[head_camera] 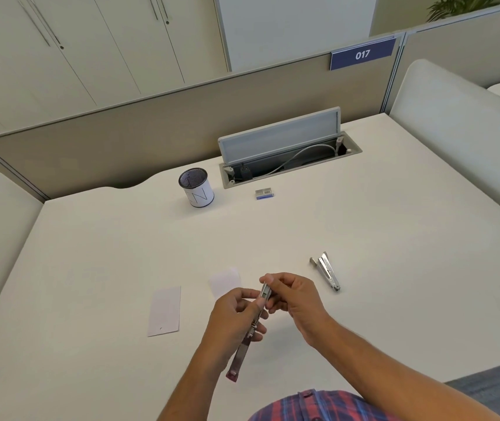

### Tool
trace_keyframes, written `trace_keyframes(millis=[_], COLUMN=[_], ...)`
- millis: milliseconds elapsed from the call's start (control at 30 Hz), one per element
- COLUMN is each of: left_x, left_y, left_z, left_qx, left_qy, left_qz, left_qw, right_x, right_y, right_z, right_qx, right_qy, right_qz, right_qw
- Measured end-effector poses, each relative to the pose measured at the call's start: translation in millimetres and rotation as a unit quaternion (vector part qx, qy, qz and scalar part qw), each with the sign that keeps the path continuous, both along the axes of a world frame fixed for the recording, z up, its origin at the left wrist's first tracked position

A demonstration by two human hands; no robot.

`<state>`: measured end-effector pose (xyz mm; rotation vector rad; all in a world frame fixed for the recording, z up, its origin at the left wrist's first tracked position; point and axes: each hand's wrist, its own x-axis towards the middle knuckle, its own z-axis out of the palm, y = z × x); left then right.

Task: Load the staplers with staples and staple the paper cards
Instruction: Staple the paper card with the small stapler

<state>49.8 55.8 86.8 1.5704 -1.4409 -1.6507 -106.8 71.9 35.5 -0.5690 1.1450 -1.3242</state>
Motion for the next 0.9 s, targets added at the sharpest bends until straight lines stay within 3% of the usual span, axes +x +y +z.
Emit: trace_keyframes(millis=[233, 467, 900], left_x=[1.1, 1.3, 1.8], left_y=[3.6, 3.6, 0.8], left_z=[-4.9, -8.2, -2.3], left_qx=[0.031, 0.012, -0.019], left_qy=[0.058, 0.047, 0.041], left_qz=[0.053, 0.071, 0.027], left_qw=[0.996, 0.996, 0.999], right_x=[-0.4, 3.4, -5.4], right_y=[-1.6, -1.0, -3.5], right_z=[1.7, 2.9, 1.4], right_qx=[-0.005, -0.012, -0.029], right_qy=[0.017, 0.012, -0.036], right_qz=[-0.014, -0.008, 0.008], right_qw=[1.0, 1.0, 0.999])
